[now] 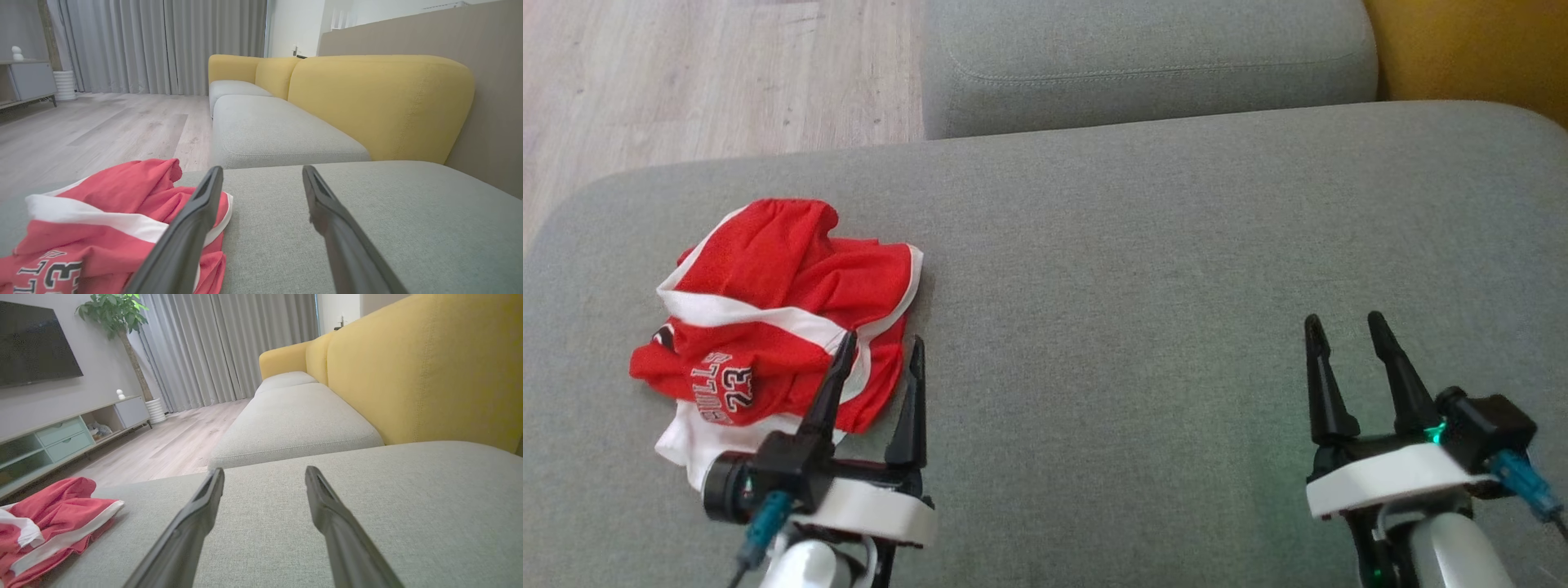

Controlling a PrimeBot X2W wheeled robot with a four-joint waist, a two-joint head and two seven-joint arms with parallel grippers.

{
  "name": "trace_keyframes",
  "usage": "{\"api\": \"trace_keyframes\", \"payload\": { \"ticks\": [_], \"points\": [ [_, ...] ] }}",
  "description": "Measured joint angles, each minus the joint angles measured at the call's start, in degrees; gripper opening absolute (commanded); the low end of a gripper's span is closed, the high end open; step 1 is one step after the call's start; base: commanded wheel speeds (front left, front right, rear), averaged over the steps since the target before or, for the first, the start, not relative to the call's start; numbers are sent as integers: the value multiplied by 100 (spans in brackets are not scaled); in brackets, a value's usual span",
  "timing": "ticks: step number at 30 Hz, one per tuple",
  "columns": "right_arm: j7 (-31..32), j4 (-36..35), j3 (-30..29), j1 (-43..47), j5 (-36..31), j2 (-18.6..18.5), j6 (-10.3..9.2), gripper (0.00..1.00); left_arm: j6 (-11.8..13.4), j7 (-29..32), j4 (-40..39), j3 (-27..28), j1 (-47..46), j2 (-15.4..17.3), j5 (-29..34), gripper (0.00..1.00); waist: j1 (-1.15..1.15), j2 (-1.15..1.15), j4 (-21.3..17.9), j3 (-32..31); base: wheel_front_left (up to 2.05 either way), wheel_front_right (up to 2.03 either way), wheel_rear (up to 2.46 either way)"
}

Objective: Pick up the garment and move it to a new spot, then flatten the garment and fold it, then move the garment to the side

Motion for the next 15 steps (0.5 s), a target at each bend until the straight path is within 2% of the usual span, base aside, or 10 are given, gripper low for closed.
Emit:
{"api": "trace_keyframes", "payload": {
  "ticks": [7,10,15],
  "points": [
    [-101,-3,111,0,-630,-1,0,100,268,-113,91,-463,-115,183,511,100,0,0,-4,-19,0,0,0],
    [-154,-14,178,0,-894,-2,0,100,269,-154,359,-750,-221,308,871,100,0,0,-1,-17,0,0,0],
    [-263,-92,244,-3,-1189,-3,0,100,427,-270,500,-1060,-357,315,1155,100,0,0,10,-3,0,0,0]
  ]
}}
